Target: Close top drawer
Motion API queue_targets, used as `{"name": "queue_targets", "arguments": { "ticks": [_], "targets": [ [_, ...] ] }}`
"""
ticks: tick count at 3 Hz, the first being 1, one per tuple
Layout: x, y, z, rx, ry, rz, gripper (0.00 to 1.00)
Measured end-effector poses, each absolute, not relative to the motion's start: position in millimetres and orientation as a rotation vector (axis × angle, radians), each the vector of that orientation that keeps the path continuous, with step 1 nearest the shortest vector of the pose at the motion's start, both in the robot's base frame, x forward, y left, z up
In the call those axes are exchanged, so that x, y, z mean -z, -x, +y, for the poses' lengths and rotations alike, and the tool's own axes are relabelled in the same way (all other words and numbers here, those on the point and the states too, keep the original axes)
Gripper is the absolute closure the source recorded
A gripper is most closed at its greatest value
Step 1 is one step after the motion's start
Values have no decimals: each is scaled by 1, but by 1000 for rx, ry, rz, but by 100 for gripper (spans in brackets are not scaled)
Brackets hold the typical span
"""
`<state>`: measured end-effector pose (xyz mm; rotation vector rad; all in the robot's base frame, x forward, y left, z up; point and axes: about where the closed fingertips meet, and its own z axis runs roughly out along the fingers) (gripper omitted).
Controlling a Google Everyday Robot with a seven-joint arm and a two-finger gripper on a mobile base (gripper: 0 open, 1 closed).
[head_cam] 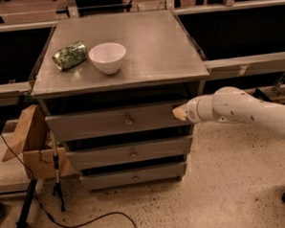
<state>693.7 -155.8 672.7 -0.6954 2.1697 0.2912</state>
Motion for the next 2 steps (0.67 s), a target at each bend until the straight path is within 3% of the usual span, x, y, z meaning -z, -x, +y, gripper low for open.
{"name": "queue_targets", "arguments": {
  "ticks": [2],
  "targets": [
    [-676,-704,-150,-304,653,2139,100]
  ]
}}
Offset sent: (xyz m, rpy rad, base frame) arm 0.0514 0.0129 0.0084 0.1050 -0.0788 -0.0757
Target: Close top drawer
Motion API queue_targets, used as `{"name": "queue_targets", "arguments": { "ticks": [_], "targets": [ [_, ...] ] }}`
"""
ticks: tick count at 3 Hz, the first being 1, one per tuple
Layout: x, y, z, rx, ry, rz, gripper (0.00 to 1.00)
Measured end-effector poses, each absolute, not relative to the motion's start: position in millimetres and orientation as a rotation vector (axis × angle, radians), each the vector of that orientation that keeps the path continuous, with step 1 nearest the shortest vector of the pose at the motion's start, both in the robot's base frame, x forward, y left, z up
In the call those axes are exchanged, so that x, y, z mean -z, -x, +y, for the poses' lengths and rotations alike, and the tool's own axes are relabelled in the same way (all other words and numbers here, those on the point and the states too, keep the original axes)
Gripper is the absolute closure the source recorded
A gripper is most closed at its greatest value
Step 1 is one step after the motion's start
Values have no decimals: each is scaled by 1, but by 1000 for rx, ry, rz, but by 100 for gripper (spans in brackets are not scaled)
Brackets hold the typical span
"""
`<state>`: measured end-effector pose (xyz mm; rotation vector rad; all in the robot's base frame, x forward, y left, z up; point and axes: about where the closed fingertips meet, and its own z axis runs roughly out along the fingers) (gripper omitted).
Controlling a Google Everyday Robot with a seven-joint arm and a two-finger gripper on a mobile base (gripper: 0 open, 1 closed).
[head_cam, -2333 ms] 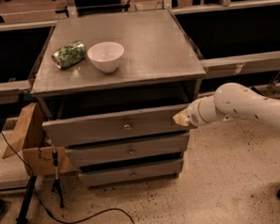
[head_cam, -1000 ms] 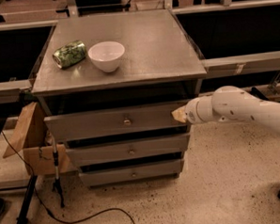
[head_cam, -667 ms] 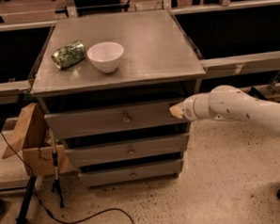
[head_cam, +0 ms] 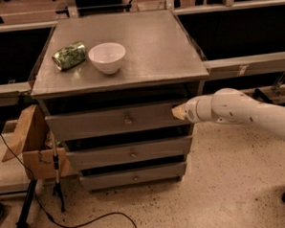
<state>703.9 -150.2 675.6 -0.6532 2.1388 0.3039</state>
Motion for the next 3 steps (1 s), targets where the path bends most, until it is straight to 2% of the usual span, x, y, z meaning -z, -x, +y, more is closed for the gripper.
{"name": "queue_targets", "arguments": {
  "ticks": [3],
  "targets": [
    [-664,-704,-156,-330,623,2179,100]
  ]
}}
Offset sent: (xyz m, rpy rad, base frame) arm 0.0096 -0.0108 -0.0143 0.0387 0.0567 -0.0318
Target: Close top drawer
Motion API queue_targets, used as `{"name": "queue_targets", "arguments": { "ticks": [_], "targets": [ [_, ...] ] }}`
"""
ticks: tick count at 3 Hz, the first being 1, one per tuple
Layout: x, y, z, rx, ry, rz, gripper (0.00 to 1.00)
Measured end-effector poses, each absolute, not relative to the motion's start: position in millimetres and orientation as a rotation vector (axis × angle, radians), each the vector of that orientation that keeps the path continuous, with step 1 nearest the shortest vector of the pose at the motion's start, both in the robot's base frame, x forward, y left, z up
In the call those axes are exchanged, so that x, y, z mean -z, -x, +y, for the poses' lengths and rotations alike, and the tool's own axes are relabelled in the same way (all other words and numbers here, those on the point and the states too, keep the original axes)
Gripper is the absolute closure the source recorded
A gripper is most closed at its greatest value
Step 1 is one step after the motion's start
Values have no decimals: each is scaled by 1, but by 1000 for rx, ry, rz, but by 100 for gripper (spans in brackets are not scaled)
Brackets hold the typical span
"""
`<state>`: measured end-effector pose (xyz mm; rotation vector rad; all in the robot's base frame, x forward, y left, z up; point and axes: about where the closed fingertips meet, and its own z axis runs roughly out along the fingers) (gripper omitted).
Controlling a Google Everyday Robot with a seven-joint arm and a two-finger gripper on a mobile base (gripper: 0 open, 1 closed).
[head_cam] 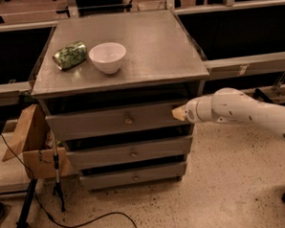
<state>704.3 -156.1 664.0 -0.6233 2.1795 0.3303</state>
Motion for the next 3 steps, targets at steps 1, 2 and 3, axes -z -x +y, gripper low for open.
{"name": "queue_targets", "arguments": {
  "ticks": [1,2,3],
  "targets": [
    [-660,-704,-161,-332,614,2207,100],
    [-657,-699,-166,-329,610,2229,100],
    [-658,-683,-174,-322,600,2251,100]
  ]
}}
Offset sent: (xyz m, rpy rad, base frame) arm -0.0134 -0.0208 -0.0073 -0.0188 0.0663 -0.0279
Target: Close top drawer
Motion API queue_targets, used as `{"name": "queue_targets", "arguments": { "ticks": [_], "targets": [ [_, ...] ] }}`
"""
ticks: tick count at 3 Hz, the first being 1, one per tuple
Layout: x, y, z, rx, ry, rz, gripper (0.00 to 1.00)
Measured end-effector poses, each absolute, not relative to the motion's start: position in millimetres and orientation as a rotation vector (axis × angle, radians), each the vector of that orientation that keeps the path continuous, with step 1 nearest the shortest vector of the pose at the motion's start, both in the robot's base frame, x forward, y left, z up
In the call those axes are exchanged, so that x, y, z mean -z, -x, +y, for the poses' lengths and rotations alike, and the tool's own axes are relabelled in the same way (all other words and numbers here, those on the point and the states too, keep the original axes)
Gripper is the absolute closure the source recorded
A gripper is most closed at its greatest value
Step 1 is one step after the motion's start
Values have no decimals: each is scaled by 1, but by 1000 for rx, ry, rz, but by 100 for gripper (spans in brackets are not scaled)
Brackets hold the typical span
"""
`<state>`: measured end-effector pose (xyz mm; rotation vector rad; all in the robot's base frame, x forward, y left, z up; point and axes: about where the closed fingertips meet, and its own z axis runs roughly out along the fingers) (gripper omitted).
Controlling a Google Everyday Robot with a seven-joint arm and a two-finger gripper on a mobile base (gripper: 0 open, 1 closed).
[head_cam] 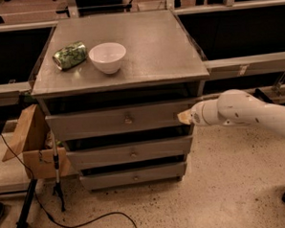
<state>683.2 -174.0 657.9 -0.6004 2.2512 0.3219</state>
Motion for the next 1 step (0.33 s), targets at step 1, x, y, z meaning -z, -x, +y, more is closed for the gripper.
{"name": "queue_targets", "arguments": {
  "ticks": [1],
  "targets": [
    [-659,-673,-179,-312,583,2262,100]
  ]
}}
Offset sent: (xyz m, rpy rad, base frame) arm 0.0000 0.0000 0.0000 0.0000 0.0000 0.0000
